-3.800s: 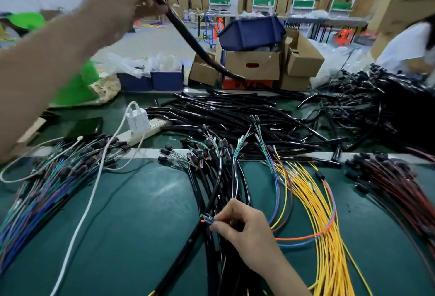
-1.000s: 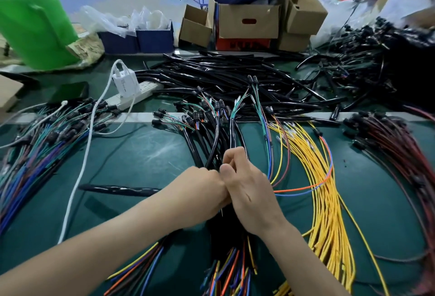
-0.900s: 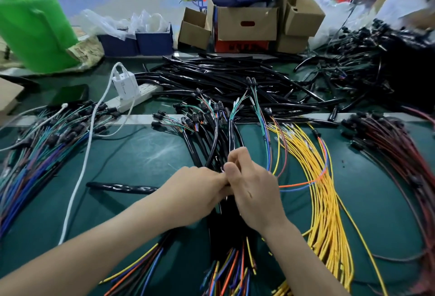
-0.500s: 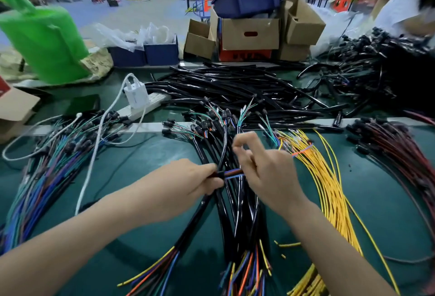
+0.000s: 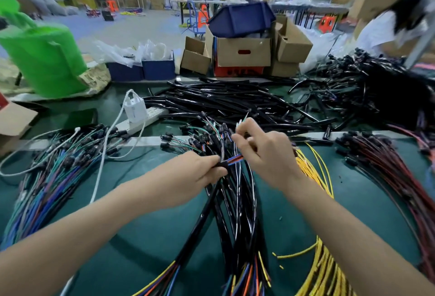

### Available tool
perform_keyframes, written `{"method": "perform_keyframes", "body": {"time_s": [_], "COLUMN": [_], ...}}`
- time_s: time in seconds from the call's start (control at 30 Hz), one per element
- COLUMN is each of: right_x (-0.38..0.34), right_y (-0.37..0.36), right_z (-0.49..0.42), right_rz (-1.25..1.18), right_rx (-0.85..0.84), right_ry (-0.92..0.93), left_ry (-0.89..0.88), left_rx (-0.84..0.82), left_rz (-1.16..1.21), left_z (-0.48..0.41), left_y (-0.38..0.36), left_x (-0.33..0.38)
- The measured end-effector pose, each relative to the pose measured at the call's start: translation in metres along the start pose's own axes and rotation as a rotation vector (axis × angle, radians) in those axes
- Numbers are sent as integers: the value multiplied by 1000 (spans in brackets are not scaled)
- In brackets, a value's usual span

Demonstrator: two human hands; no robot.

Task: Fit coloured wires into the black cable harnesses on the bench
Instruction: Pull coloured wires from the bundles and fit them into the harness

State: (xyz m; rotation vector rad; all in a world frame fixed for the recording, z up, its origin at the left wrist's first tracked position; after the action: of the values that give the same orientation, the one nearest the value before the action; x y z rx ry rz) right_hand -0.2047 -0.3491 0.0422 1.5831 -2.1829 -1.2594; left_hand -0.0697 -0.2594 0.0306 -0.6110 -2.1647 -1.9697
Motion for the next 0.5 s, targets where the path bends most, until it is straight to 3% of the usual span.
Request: {"method": "perform_keyframes", "body": {"time_s": [0.1, 0.2, 0.3, 0.5], "right_x": [-29, 0, 26, 12], "right_y": [0, -1, -2, 13], "right_z": [-7, -4, 9, -1], "right_rz": [-17, -209, -345, 243], "right_rx": [-22, -115, -201, -310], "right_ry": [102, -156, -383, -79], "left_ry": [-105, -124, -59, 26], "left_rx": [142, 234, 171, -117], "left_rz": [22, 67, 53, -135], "left_z": [-10, -2, 6, 6], "left_y": [8, 22, 23, 12], "left_x": [13, 15, 11, 12]}}
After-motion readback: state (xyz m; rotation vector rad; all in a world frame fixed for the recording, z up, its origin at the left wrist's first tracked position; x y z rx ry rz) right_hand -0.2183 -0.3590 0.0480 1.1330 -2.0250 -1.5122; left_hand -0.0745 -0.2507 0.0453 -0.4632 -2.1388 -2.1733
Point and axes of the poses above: each hand's wrist, its own z-axis away from the middle knuckle, its own y-axis out of the back of the hand, x = y × z, the point moved 3 cm from there along -z, towards the middle knuckle, and after that the axes turned 2 degrees about -y, right-handed, at the moved point
